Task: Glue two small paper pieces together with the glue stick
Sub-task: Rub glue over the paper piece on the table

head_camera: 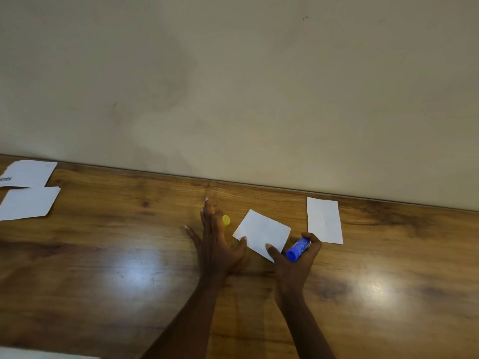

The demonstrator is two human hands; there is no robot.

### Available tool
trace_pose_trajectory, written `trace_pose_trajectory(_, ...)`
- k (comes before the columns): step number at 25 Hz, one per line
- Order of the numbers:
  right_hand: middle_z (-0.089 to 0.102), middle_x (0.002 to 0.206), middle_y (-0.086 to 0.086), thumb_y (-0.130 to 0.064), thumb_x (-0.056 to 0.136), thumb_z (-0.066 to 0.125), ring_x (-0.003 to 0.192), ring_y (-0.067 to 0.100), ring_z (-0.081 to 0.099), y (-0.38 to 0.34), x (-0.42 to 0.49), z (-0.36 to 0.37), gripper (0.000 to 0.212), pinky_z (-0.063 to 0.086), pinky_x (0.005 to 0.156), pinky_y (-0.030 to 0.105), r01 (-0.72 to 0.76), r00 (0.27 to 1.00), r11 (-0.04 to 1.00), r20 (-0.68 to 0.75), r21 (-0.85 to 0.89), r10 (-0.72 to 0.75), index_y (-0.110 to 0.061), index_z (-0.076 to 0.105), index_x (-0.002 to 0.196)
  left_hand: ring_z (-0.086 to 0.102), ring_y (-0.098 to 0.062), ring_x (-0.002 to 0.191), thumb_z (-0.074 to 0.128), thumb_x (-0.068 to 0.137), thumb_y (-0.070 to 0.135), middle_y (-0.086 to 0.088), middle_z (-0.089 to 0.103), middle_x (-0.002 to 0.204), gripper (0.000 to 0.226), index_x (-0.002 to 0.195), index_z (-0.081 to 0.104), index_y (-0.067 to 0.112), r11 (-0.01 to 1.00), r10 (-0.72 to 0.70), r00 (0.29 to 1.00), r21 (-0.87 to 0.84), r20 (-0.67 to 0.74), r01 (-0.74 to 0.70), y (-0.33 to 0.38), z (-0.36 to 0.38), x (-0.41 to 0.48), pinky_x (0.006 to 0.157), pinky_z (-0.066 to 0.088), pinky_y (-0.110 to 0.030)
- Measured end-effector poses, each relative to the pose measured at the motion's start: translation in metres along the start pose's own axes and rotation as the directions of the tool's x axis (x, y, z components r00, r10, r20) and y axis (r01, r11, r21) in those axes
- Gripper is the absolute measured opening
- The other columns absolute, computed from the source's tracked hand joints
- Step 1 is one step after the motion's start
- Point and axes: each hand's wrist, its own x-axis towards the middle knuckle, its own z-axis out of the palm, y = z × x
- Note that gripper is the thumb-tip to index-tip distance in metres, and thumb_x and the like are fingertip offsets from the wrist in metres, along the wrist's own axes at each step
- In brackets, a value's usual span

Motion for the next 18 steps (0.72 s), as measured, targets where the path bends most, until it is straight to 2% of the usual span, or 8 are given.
trace_pose_trajectory(5,0.050,0.111,0.016,0.012,0.066,0.068,0.090,0.020,0.051,0.002,0.011,0.005,0.061,0.049,0.082,0.038,0.097,0.995,0.992,-0.017,-0.075,-0.099,-0.007,0.039,0.116,0.019,-0.036,0.139,0.061,0.066,0.042,-0.017,0.031,0.148,0.081,0.124,0.004,0.039,1.000,-0.021,1.000,-0.016,0.007,0.021,0.001,-0.002,-0.001,0.104,-0.015,-0.056)
trace_pose_trajectory(7,0.053,0.111,0.017,0.012,0.068,0.066,0.088,0.019,0.051,-0.011,0.037,0.003,0.059,0.047,0.080,0.028,0.222,0.965,0.953,0.189,-0.207,-0.184,-0.004,0.039,0.118,0.016,-0.034,0.140,0.056,0.068,0.045,-0.016,0.031,0.148,0.077,0.124,0.003,0.039,0.999,-0.027,1.000,-0.037,0.002,0.027,0.000,-0.002,-0.001,0.105,-0.015,-0.056)
trace_pose_trajectory(9,0.054,0.111,0.016,0.010,0.067,0.067,0.087,0.018,0.051,-0.023,0.061,0.003,0.059,0.044,0.073,0.015,0.398,0.856,0.854,0.471,-0.335,-0.214,-0.004,0.040,0.117,0.016,-0.034,0.141,0.057,0.066,0.046,-0.016,0.032,0.147,0.080,0.124,0.003,0.038,0.999,-0.025,1.000,-0.039,0.003,0.025,0.000,-0.001,-0.001,0.105,-0.014,-0.056)
trace_pose_trajectory(11,0.055,0.109,0.018,0.006,0.068,0.069,0.083,0.017,0.051,-0.029,0.074,0.005,0.057,0.042,0.070,0.014,0.530,0.753,0.736,0.633,-0.421,-0.180,-0.005,0.042,0.116,0.017,-0.035,0.140,0.062,0.064,0.046,-0.016,0.030,0.149,0.086,0.128,0.006,0.031,1.000,-0.019,1.000,0.009,0.007,0.019,-0.001,0.000,-0.001,0.106,-0.012,-0.057)
trace_pose_trajectory(13,0.057,0.110,0.017,-0.001,0.070,0.070,0.085,0.017,0.050,-0.028,0.078,0.008,0.055,0.043,0.078,0.025,0.567,0.750,0.638,0.647,-0.520,-0.139,-0.009,0.043,0.118,0.015,-0.035,0.141,0.069,0.064,0.042,-0.010,0.014,0.153,0.084,0.131,0.024,0.017,0.996,-0.001,1.000,0.086,0.017,-0.001,-0.003,0.003,-0.001,0.107,-0.009,-0.060)
trace_pose_trajectory(15,0.057,0.105,0.006,-0.012,0.072,0.072,0.090,0.016,0.050,-0.024,0.073,0.011,0.050,0.040,0.087,0.034,0.573,0.800,0.565,0.557,-0.594,-0.225,-0.013,0.047,0.115,0.013,-0.034,0.141,0.071,0.065,0.039,-0.006,0.004,0.153,0.078,0.129,0.035,0.013,0.994,0.010,1.000,0.108,0.028,-0.013,-0.005,0.004,-0.001,0.108,-0.007,-0.061)
trace_pose_trajectory(16,0.057,0.096,0.000,-0.019,0.073,0.071,0.086,0.011,0.051,-0.022,0.068,0.014,0.042,0.041,0.084,0.031,0.571,0.804,0.615,0.520,-0.544,-0.287,-0.014,0.051,0.110,0.013,-0.034,0.141,0.071,0.065,0.039,-0.008,0.005,0.154,0.080,0.129,0.031,0.015,0.995,0.009,0.999,0.101,0.034,-0.012,-0.005,0.004,-0.001,0.108,-0.007,-0.061)
trace_pose_trajectory(18,0.058,0.073,-0.005,-0.025,0.081,0.062,0.062,0.002,0.054,-0.021,0.054,0.022,0.017,0.044,0.063,0.014,0.421,0.830,0.871,0.494,-0.253,-0.258,-0.015,0.058,0.095,0.014,-0.035,0.141,0.071,0.064,0.040,-0.014,0.011,0.154,0.085,0.129,0.020,0.019,0.997,0.000,0.999,0.081,0.039,-0.004,-0.005,0.003,0.000,0.107,-0.008,-0.061)
